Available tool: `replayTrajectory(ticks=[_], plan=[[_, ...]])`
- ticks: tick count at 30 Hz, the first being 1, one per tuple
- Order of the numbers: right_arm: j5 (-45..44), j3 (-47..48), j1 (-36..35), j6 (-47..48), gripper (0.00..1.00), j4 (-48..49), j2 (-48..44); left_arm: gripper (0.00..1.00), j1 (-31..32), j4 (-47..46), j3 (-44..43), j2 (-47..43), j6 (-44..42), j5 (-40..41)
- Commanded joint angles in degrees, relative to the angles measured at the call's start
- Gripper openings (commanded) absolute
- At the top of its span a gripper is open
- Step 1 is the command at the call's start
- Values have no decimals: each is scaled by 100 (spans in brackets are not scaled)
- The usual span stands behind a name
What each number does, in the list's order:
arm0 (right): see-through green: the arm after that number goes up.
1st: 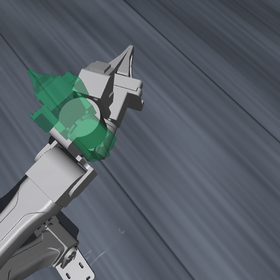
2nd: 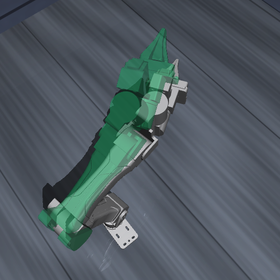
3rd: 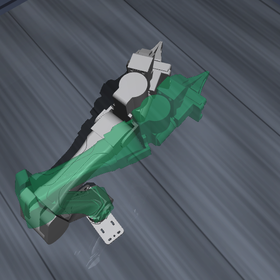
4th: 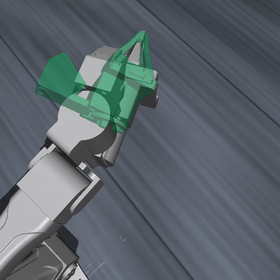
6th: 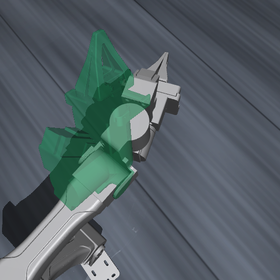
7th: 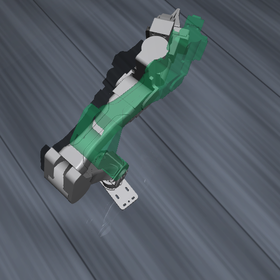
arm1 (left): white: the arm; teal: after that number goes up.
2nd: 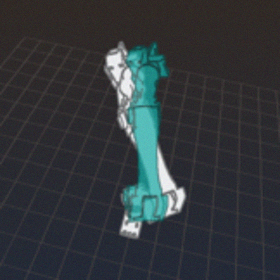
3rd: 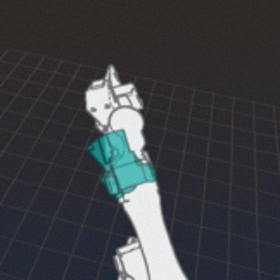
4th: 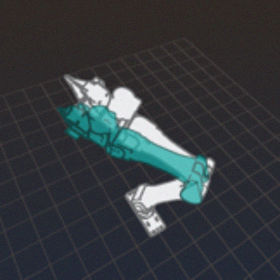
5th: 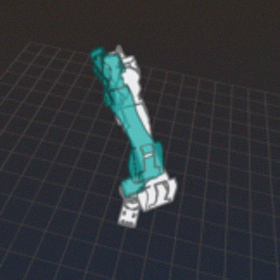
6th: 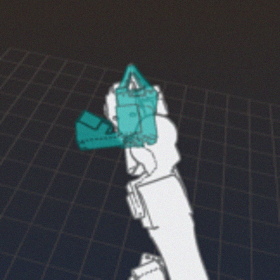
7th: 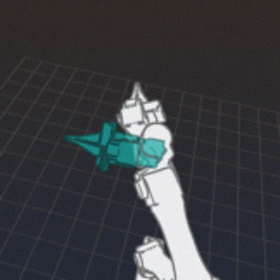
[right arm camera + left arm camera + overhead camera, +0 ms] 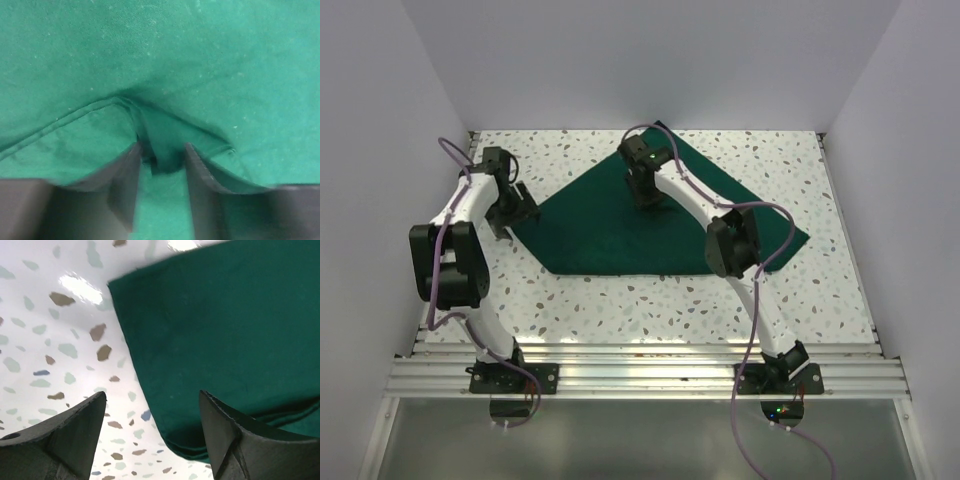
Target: Prepare the surgical pack
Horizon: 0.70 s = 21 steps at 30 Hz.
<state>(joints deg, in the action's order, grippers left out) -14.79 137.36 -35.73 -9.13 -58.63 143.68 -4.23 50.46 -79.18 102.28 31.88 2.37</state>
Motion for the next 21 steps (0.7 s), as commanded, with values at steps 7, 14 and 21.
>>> replayTrajectory(ticks=[7, 14, 21], plan=[[801, 504, 382, -695, 77, 359, -321, 84, -754, -229, -441, 696, -550, -113], [1285, -499, 391, -854, 55, 695, -894, 81, -799, -598, -379, 995, -586, -650], [1461, -790, 400, -836, 30, 836, -561, 72, -816, -783, -370, 1364, -516, -958]])
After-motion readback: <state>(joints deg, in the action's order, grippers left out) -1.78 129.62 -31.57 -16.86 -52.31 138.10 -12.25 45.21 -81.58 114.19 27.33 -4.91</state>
